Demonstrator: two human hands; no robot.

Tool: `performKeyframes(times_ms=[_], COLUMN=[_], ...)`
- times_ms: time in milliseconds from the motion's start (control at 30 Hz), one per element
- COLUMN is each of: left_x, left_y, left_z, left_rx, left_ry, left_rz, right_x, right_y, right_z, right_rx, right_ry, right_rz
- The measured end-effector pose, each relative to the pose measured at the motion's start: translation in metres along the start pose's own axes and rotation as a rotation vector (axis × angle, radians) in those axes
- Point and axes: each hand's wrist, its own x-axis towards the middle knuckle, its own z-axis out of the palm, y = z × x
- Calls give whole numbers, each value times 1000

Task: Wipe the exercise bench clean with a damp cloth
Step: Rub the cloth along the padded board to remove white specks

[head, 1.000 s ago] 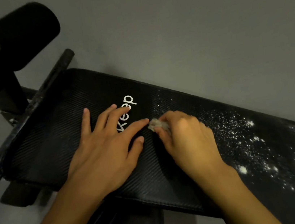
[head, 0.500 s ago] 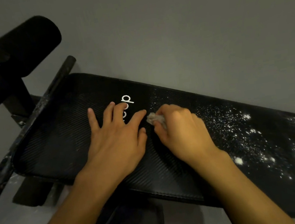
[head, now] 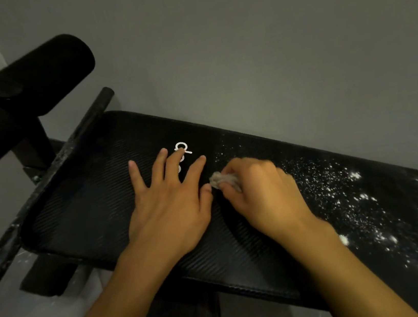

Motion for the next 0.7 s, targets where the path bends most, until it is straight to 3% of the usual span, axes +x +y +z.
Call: performKeyframes(times_ms=[200, 333, 533, 700], left_x=[-2, 1, 0, -1], left_y=[-1, -1, -1, -3], left_z=[1, -1, -3, -2], left_rx=[-3, -17, -23, -30], left_ry=[25, 26, 21, 24], left_rz=[3, -7, 0, 15], right_x=[49, 25, 84, 75], right_y=[-3, -2, 2, 5], right_z=[5, 4, 5, 7], right_rx=[-36, -14, -13, -47], right_ry=[96, 37, 112, 99], right_rz=[80, 68, 205, 150])
